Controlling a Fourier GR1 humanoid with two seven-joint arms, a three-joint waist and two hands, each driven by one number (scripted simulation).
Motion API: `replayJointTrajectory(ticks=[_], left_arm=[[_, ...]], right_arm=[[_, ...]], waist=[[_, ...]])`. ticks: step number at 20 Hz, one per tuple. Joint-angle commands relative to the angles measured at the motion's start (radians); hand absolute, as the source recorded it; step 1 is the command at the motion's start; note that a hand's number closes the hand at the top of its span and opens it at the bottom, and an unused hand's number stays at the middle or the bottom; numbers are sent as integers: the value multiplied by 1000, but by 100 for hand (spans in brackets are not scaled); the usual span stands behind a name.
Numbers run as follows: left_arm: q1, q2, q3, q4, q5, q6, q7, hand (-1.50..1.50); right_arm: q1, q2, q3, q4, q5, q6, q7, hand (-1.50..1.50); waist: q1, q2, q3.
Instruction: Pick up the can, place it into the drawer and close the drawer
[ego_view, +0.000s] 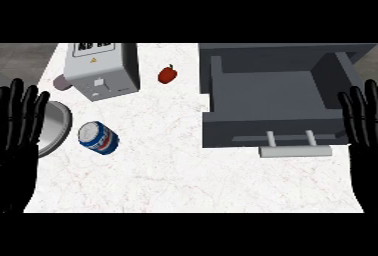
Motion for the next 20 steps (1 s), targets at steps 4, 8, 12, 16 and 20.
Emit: replayJointTrajectory(ticks=[4, 8, 12, 16, 20], left_arm=[[2, -52, 34, -41, -121, 149, 78, -150], [124, -127, 139, 55, -103, 286, 223, -150], [114, -130, 81, -87, -192, 353, 430, -150], [108, -130, 60, -81, -258, 385, 450, -150], [72, -126, 54, -63, -240, 377, 455, -150]], right_arm=[[15, 13, -29, 14, -42, 7, -16, -150], [79, 16, -73, 86, -29, -49, 130, -150], [50, 24, -53, 31, -25, -78, 257, -150], [18, 9, -71, 58, -11, -68, 247, -150], [-32, -22, -142, 122, -67, -32, 229, -150]], waist=[[18, -22, -21], [32, -14, -21], [23, -23, -21], [19, -21, -22], [19, -20, -22]])
